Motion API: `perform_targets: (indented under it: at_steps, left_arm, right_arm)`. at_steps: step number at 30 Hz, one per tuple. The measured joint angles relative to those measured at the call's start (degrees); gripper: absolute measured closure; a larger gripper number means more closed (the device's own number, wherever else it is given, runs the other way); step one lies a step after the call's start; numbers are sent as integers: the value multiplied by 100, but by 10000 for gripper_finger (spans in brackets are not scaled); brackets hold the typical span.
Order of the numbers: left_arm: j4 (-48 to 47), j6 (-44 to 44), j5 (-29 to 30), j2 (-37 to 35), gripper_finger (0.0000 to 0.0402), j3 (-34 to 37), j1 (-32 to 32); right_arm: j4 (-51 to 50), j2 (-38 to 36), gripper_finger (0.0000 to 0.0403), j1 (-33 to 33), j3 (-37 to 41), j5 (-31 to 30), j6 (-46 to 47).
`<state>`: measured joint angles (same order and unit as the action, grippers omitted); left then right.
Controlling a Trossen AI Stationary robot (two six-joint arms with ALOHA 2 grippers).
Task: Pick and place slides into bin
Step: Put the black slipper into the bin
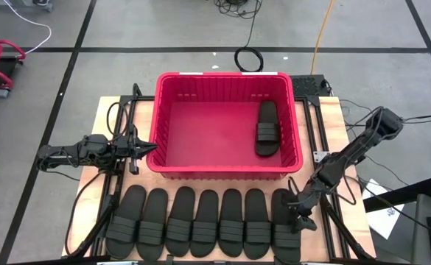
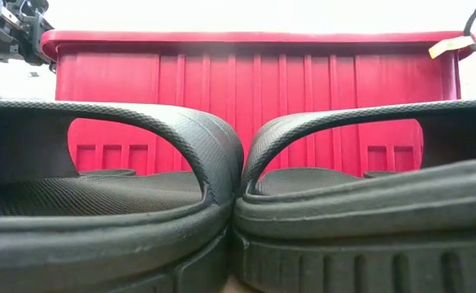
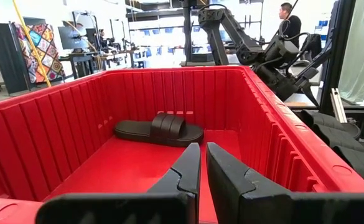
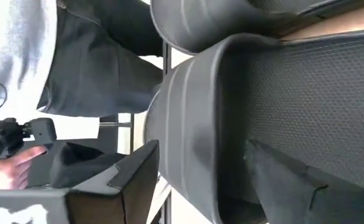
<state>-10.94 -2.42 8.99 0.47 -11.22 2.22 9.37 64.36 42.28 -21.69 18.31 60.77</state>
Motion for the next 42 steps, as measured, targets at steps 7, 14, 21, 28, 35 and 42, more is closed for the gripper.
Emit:
perform_targets:
  at_steps: [7,14,21,28,35,42]
  left_arm:
    - [0,-2,0,0,371,0,0]
    - [2,-28,1,0,371,0,0]
    - [2,-38,2,0,371,0,0]
    - [16,-39,4,0,371,2,2]
    - [37,-22,4,2,371,4,0]
    - [43,-9,4,2,371,4,0]
  right_arm:
    - [422,457,174,166,0,-26,-206]
    - [1199,1023,226,157,0,294,-364]
    - [2040,929,389,160,-7,451,-82]
    - [1470,491,396,159,-466,577,394]
    - [-1240,54,398,78,-2284,563,-515]
    - [-4854,-101,399,-877,-4788,-388,-2139]
